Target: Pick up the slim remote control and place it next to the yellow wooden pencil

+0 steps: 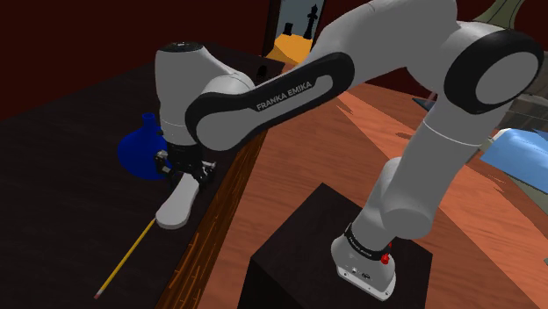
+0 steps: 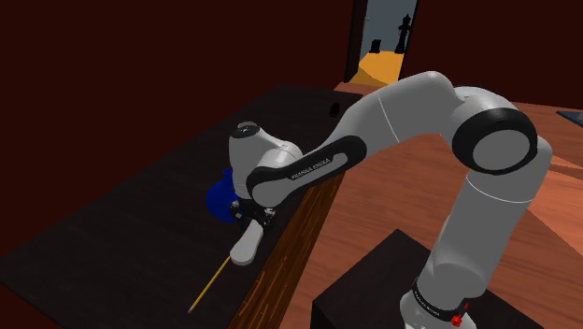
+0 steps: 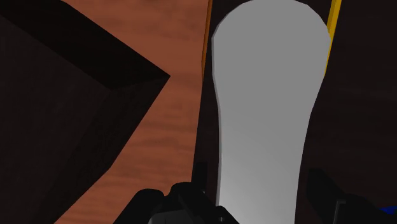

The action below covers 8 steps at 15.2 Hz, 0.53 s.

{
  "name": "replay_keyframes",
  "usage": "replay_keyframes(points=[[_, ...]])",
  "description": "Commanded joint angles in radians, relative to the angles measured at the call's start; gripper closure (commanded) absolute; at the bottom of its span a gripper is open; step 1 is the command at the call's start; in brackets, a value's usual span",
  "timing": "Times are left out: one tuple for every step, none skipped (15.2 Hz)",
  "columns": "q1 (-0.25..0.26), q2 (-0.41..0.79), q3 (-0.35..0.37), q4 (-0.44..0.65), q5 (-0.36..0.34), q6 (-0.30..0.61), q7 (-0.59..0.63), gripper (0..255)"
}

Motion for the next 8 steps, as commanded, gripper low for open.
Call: replay_keyframes(points=[[0.002,0.013,0.001,-0.014,-0.007,0.027,0.007,255],[0.002,0.020,0.001,-0.020,-0.010,0.040,0.009,255],[0.003,0.027,0.001,-0.027,-0.014,0.053,0.012,255],[0.003,0.035,0.000,-0.033,-0.018,0.065,0.014,255],[0.004,0.042,0.000,-0.038,-0.022,0.078,0.017,255],[0.004,0.050,0.000,-0.044,-0.026,0.091,0.020,255],[0.005,0.058,-0.001,-0.049,-0.031,0.104,0.023,255],[0.005,0.066,-0.001,-0.055,-0.035,0.116,0.026,255]])
